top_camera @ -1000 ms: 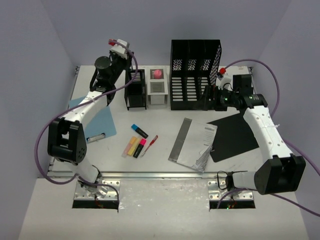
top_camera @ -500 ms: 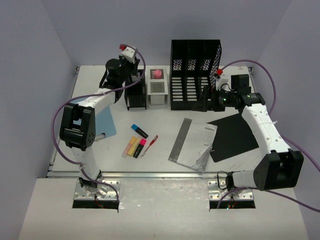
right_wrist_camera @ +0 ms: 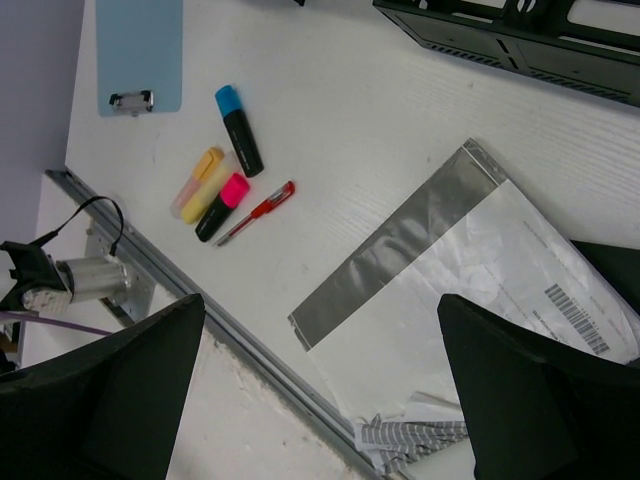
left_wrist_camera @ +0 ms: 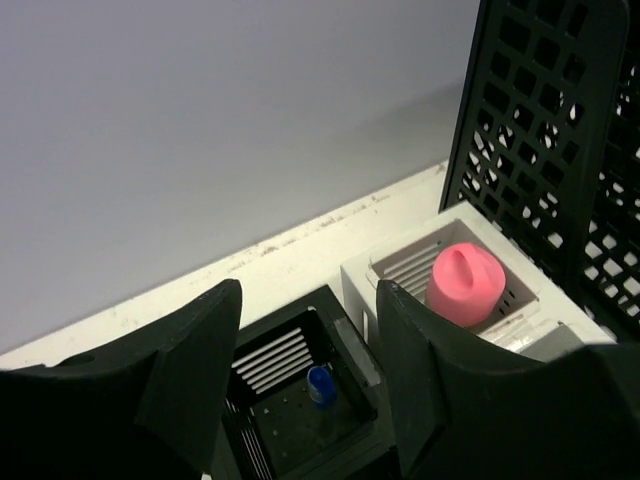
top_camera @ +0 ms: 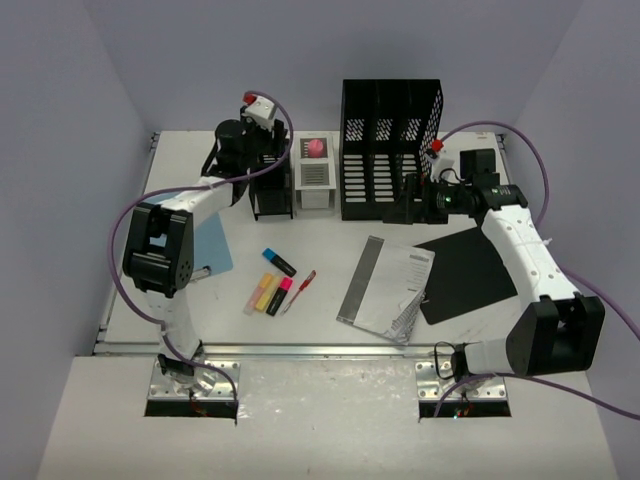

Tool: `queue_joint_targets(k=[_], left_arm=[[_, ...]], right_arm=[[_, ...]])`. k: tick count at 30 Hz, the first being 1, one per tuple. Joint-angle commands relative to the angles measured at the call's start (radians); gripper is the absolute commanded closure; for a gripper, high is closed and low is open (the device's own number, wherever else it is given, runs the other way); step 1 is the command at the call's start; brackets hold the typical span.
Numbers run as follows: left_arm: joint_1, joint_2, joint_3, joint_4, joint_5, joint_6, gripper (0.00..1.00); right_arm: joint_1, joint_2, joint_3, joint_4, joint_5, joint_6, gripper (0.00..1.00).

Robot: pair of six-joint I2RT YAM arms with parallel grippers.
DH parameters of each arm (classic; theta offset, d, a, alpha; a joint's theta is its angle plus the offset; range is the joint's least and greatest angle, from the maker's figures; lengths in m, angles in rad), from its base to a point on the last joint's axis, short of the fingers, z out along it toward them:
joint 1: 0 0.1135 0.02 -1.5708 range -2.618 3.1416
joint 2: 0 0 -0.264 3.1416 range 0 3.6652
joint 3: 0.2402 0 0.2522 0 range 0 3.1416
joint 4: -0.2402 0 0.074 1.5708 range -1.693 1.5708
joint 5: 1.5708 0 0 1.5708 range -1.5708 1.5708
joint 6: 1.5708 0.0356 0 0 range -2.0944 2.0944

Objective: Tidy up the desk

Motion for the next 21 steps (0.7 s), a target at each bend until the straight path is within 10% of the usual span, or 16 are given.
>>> queue_joint_targets(k=[1,7,21], left_arm=[[0.005,-0.076,0.131,-0.125,0.03,-0.008,0.45],[-0.014,-0.189,0.364,-0.643,0.154,-0.025,0.53],[-0.305,-0.187,0.165,-1.361,0.171,0.034,0.55]], right_arm=[[0.001,-0.009,-0.002,0.019,-0.021,-0.001,0.01],[0.001,-0.026,-0.025,0.033,-0.012,0.02,0.01],[0.001,-0.055,-0.079,0.005,0.068,-0.021,0.01]])
